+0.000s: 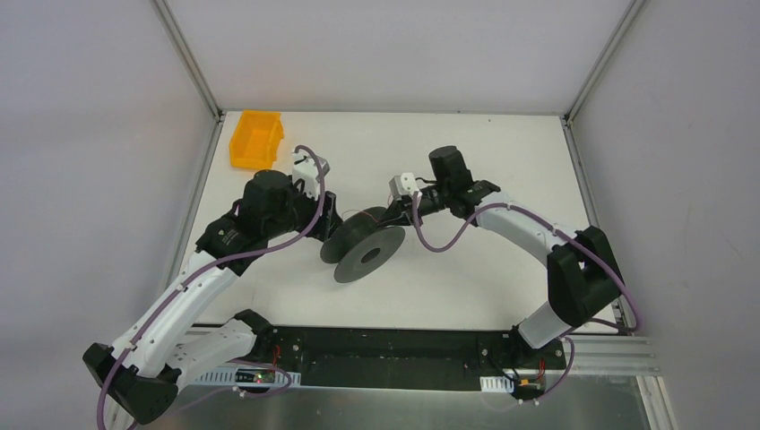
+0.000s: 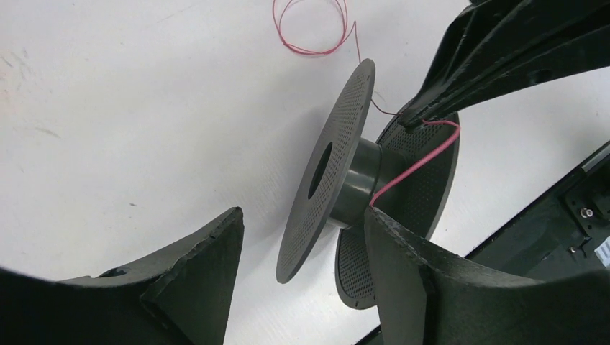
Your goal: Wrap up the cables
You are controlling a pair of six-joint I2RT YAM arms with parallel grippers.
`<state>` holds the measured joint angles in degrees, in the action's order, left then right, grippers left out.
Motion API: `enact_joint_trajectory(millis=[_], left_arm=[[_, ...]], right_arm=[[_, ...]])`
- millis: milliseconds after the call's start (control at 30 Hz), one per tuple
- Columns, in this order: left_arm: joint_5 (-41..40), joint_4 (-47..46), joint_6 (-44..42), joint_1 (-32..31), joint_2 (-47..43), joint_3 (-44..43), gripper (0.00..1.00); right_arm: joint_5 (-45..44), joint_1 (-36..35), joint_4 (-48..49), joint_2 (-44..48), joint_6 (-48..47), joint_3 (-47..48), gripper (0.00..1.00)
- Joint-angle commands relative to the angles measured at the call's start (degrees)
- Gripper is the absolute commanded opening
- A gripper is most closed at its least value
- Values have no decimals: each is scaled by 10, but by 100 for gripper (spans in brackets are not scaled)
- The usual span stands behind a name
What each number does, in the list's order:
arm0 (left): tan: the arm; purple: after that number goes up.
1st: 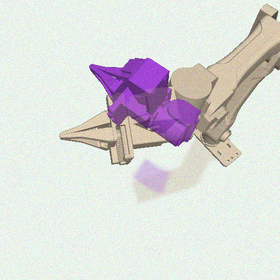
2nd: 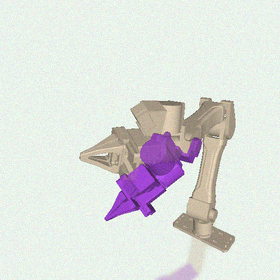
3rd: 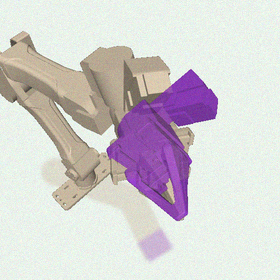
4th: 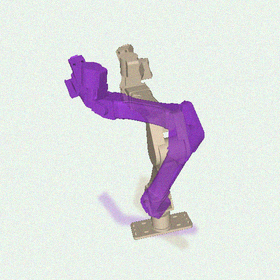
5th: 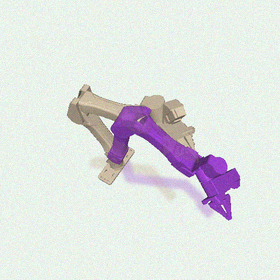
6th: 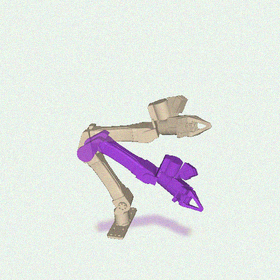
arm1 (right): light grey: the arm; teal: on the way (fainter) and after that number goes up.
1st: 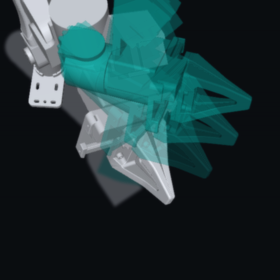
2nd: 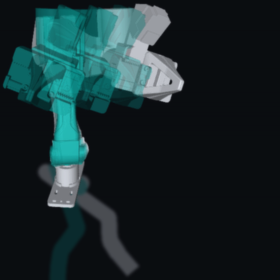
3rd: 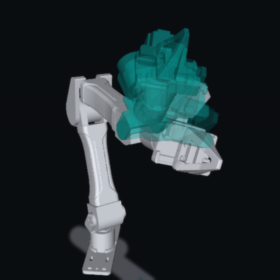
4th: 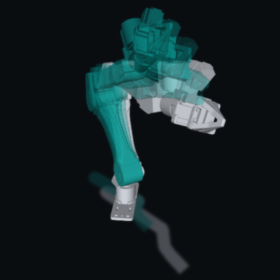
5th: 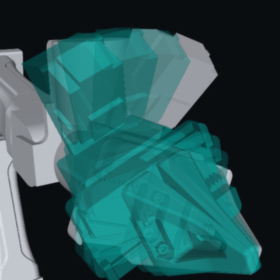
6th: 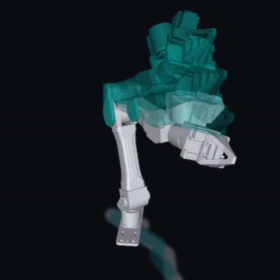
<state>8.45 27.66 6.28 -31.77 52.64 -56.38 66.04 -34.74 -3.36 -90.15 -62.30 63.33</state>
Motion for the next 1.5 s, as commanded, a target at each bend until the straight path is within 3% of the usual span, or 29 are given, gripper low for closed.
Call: enact_joint_trajectory(millis=[0, 367, 500, 1100, 1467], left_arm=[[12, -20, 1, 5, -21, -6, 62], [59, -21, -31, 5, -16, 1, 67], [99, -21, -79, 5, 0, 5, 68], [112, -23, -144, 5, 78, -8, 63], [93, -23, -157, 5, 99, 1, 42]], right_arm=[[4, -3, -11, -8, -34, 20, 0], [-5, -3, -20, -18, -36, 29, 0], [-5, -4, -21, -19, -35, 31, 0], [-10, -10, -28, -27, -25, 42, 0], [-17, -12, -29, -30, -27, 37, 0]])
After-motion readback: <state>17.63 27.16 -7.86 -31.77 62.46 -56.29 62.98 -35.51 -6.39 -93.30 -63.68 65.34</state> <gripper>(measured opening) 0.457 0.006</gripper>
